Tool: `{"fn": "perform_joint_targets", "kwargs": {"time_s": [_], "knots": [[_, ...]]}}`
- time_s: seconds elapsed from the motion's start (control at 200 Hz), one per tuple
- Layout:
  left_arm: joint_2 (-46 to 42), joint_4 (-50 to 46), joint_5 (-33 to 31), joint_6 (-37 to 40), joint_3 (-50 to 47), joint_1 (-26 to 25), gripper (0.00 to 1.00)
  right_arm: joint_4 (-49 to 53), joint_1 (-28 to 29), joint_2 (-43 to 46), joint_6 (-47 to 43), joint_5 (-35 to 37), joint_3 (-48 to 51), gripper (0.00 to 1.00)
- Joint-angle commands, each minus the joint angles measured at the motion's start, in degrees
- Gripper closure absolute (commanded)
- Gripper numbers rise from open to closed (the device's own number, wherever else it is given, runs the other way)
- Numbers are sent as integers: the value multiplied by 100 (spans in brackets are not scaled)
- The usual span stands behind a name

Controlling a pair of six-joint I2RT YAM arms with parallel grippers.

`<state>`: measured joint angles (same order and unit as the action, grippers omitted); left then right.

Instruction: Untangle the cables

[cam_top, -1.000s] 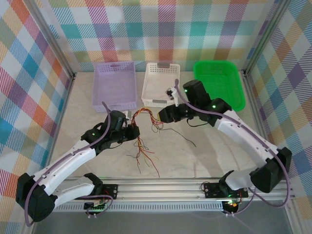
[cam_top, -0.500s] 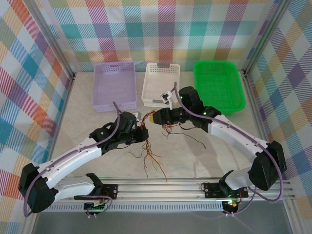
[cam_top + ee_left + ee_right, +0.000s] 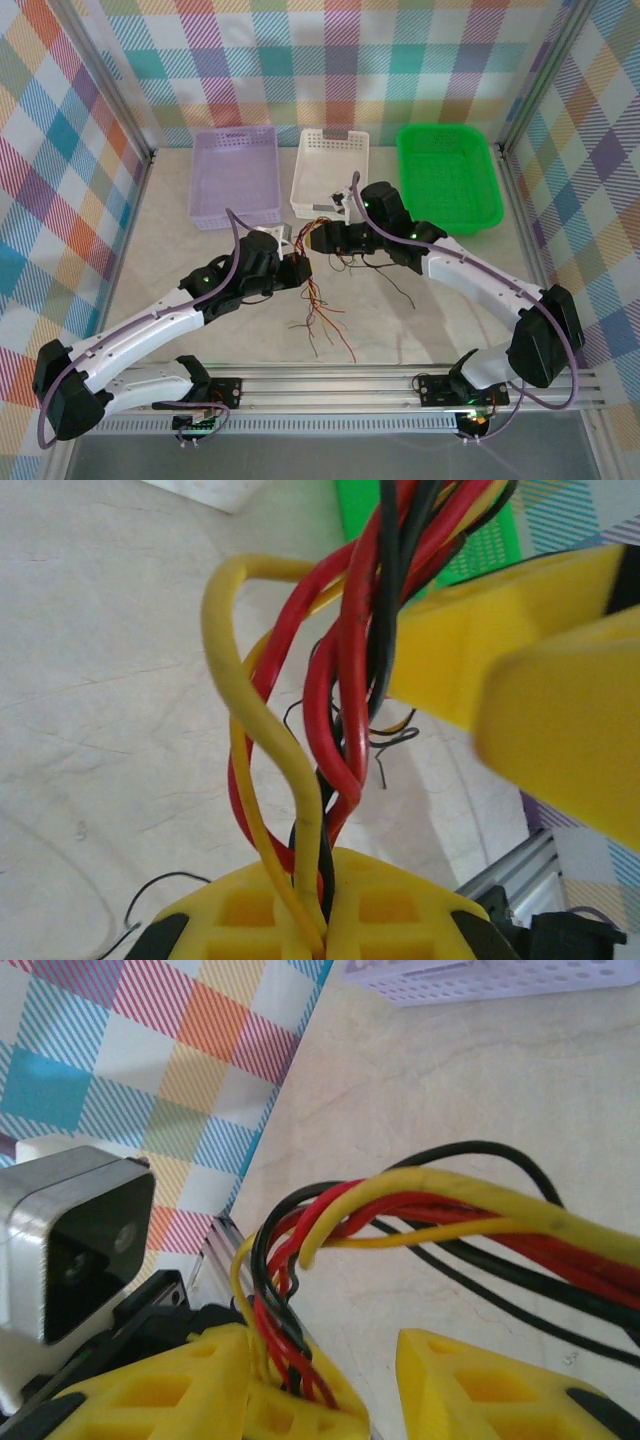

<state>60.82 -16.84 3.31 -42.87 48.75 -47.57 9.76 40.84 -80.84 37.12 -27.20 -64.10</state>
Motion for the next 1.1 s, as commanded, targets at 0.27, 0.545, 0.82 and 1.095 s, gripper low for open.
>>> {"fn": "perform_joint_targets", "kwargs": {"time_s": [0.27, 0.545, 0.82, 1.095], "knots": [[-112, 549, 2, -58, -88, -340, 100, -1119, 126, 191, 208, 15, 422, 69], [-245, 659, 219, -6, -259, -350, 100, -1196, 126, 400, 159, 242, 598, 99], [-621, 418, 347, 214, -296, -350, 95, -1050, 126, 560, 30, 439, 700, 100], [-1266, 264, 369, 459, -513, -355, 68, -939, 125, 683, -122, 465, 689, 100]]}}
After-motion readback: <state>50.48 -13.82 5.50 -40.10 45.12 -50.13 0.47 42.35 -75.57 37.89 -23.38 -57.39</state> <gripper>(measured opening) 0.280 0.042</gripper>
